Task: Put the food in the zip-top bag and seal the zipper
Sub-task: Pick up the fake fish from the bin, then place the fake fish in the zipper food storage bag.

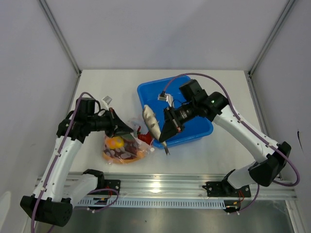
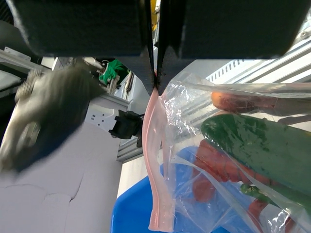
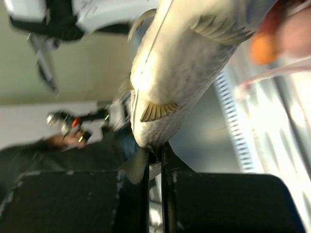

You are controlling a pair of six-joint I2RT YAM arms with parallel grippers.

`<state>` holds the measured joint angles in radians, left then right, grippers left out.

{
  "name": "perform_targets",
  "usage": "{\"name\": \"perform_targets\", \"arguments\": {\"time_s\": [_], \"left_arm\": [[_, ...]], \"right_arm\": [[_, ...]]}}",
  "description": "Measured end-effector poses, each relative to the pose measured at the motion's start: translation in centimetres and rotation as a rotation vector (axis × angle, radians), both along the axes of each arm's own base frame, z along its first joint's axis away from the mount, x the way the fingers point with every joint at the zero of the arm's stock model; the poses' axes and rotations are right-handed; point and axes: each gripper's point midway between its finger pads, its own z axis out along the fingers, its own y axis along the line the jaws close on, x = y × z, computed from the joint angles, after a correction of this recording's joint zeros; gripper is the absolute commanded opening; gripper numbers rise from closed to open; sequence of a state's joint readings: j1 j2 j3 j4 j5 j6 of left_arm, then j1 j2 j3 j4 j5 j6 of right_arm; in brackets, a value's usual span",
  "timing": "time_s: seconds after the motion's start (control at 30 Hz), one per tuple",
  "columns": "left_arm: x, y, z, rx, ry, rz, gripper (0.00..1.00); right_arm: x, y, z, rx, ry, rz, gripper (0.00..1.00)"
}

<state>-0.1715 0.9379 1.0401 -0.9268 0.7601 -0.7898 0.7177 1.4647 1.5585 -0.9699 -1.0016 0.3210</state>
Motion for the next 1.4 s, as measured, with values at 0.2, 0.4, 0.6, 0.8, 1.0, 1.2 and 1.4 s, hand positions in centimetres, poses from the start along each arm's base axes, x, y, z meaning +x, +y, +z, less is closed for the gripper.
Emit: {"name": "perform_targets", "arguments": {"time_s": [0.2, 0.4, 0.6, 0.8, 1.0, 1.2, 1.4], "left_arm": [[-0.6, 0.3, -0.3, 0.025, -0.016, -0.010, 0.01], [-1.0, 0.6, 0.4, 0.043, -0.064, -0.021, 0.01], [-1.4, 0.8, 1.8, 0.049, -0.134, -0.037, 0.01], [-2.4, 1.0, 1.8, 0.058, -0.146, -0.044, 0.01], [-3.4, 1.3, 1.9, 0.073, -0.150, -0.052, 0.00], [-4.1, 1.7, 1.8, 0.094, -0.150, -0.046, 0.01], [-4.8, 2.1, 1.8, 0.111, -0.167, -0.028, 0.01]], "right_arm": [[-5.8, -0.2, 0.2, -0.008, 0.137, 0.137, 0.00], [-7.1, -0.7, -0.5, -0.044, 0.270, 0.144, 0.00], [-8.0, 0.3, -0.9, -0.073, 0.357, 0.184, 0.00], [-7.3, 2.2, -3.5, -0.137, 0.425, 0.190, 0.00], [-5.6, 4.3, -4.4, -0.154, 0.435, 0.188, 0.00], [-4.3, 6.3, -4.4, -0.147, 0.395, 0.195, 0.00], [-5.5, 8.2, -4.0, -0.137, 0.372, 0.253, 0.00]]}}
